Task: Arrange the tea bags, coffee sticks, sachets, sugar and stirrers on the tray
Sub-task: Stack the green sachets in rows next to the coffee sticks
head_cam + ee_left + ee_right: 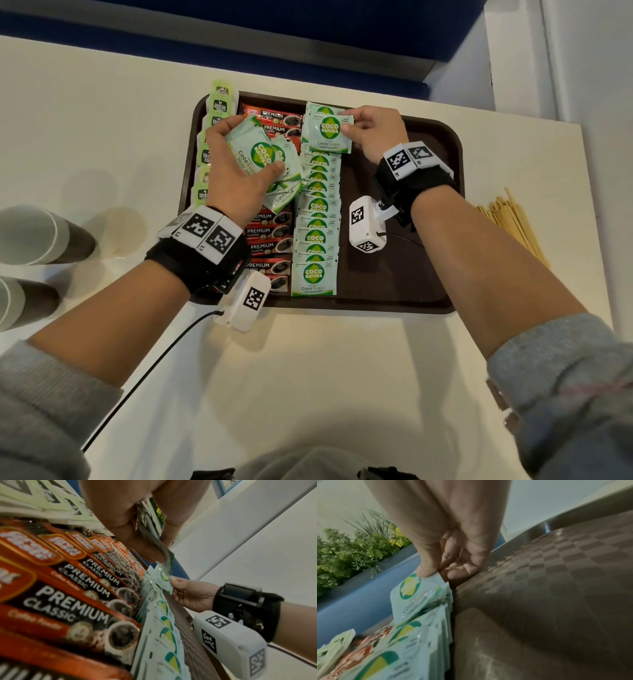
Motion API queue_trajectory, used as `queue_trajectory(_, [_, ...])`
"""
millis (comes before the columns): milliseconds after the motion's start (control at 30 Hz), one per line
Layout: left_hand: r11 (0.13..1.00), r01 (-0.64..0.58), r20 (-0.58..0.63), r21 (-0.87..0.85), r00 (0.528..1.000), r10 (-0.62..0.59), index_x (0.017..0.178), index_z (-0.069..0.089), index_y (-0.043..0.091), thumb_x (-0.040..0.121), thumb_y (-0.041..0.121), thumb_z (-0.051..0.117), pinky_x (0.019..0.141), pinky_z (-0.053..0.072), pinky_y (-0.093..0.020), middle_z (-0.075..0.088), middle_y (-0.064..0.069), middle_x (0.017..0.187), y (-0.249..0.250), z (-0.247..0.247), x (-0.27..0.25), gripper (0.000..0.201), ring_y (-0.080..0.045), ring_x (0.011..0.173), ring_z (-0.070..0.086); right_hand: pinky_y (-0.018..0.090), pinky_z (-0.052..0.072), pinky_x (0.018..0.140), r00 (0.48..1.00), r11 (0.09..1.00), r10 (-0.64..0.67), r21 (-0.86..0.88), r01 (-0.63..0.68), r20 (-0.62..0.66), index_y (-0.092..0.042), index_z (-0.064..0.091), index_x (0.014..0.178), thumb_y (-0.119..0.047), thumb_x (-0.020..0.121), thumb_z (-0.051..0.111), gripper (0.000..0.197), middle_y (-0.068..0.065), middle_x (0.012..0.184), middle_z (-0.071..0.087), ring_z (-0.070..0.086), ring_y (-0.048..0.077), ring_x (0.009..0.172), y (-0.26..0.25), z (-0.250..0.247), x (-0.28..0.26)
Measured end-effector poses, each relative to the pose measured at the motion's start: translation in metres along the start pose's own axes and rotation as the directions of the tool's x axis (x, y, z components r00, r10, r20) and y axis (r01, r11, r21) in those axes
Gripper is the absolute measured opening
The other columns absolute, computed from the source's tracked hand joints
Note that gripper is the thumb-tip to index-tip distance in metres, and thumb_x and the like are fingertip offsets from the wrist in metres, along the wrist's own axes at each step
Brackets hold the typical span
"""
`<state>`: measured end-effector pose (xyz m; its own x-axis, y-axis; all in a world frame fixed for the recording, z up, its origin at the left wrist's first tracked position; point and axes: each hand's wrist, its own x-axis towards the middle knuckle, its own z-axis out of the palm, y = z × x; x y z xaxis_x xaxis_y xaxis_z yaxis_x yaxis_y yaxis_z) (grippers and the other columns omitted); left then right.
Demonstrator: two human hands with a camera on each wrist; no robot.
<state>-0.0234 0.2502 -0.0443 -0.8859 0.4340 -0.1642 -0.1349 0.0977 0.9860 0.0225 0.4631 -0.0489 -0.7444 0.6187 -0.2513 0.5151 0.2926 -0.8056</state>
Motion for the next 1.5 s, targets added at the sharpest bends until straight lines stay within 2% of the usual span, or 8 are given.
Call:
queue_trajectory(167, [1.000,0.016,0.006,0.005,1.000,-0.016,0.115,0.033,0.028,0.072,0.005,0.074,0.091,0.055,-0.041,0.047,-0.016,0.131,-0.001,-0.001,0.002,0.064,-0.022,0.110,0.062,0.034,0.054,0.088,1.000,0.999,0.020,-0.026,-0.020,0.012,-0.016,0.068,0.107,-0.015,0.087,0.065,0.021,0.004,0.096,0.068,0.067,0.016,0.093,0.001,0.006,0.005])
queue_trajectory(333, [1.000,0.028,0.015,0.010,0.999,-0.028,0.113,0.033,0.031,0.069,0.012,0.074,0.090,0.055,-0.042,0.048,-0.016,0.131,0.001,0.002,0.000,0.063,-0.023,0.109,0.062,0.036,0.058,0.081,0.995,0.996,0.083,0.027,-0.081,-0.056,-0.018,0.064,0.089,-0.017,0.080,0.074,0.014,0.006,0.089,0.070,0.070,0.019,0.085,0.005,0.011,0.005])
queue_trajectory(700, [0.999,0.049,0.033,-0.017,0.998,-0.049,0.115,0.033,0.029,0.068,0.012,0.073,0.090,0.055,-0.044,0.048,-0.017,0.131,0.003,0.002,0.000,0.064,-0.025,0.109,0.062,0.035,0.058,0.080,0.992,0.995,0.098,-0.002,-0.098,-0.081,-0.017,0.061,0.088,-0.017,0.078,0.076,0.018,-0.004,0.072,0.062,0.069,0.019,0.083,0.005,0.013,0.006])
queue_trajectory(1000, [0.998,0.052,0.042,-0.027,0.998,-0.050,0.116,0.033,0.027,0.068,0.011,0.073,0.089,0.055,-0.041,0.049,-0.016,0.130,0.004,0.002,-0.001,0.064,-0.023,0.108,0.063,0.035,0.057,0.080,0.989,0.996,0.089,-0.014,-0.091,-0.115,-0.014,0.061,0.090,-0.016,0.077,0.076,0.021,0.008,0.089,0.070,0.069,0.020,0.085,0.002,0.009,0.002])
queue_trajectory(1167, [0.999,0.048,0.036,-0.012,0.998,-0.048,0.116,0.033,0.028,0.073,0.004,0.074,0.090,0.055,-0.043,0.049,-0.014,0.129,0.002,0.002,0.000,0.064,-0.022,0.107,0.063,0.034,0.056,0.081,0.988,0.999,0.039,-0.029,-0.044,-0.152,-0.016,0.061,0.090,-0.019,0.078,0.076,0.019,0.004,0.084,0.068,0.068,0.019,0.082,-0.002,0.005,-0.004])
queue_trajectory(1267, [0.999,0.046,0.029,0.006,0.999,-0.046,0.119,0.033,0.026,0.072,0.008,0.075,0.090,0.055,-0.043,0.050,-0.010,0.128,0.002,0.003,-0.002,0.065,-0.021,0.106,0.063,0.033,0.057,0.080,0.994,0.999,0.010,-0.034,-0.013,-0.111,-0.017,0.063,0.090,-0.026,0.078,0.075,0.019,0.000,0.080,0.066,0.068,0.018,0.081,-0.005,0.004,-0.013])
queue_trajectory(1400, [0.999,0.031,0.017,0.017,0.999,-0.031,0.121,0.033,0.024,0.075,0.004,0.074,0.091,0.055,-0.041,0.050,-0.006,0.125,0.002,0.004,-0.003,0.065,-0.017,0.103,0.064,0.023,0.056,0.074,0.999,0.998,-0.047,-0.034,0.046,-0.027,-0.017,0.066,0.093,-0.033,0.082,0.070,0.020,-0.006,0.076,0.062,0.067,0.013,0.071,-0.011,0.004,-0.032])
queue_trajectory(1500, [1.000,0.019,0.018,0.021,1.000,-0.019,0.120,0.033,0.024,0.075,0.004,0.074,0.091,0.055,-0.040,0.049,-0.006,0.126,0.003,0.004,-0.005,0.064,-0.016,0.104,0.063,0.027,0.057,0.077,0.996,0.997,-0.076,-0.016,0.077,0.043,-0.020,0.068,0.088,-0.037,0.084,0.068,0.018,-0.006,0.076,0.066,0.069,0.014,0.072,-0.017,0.007,-0.046])
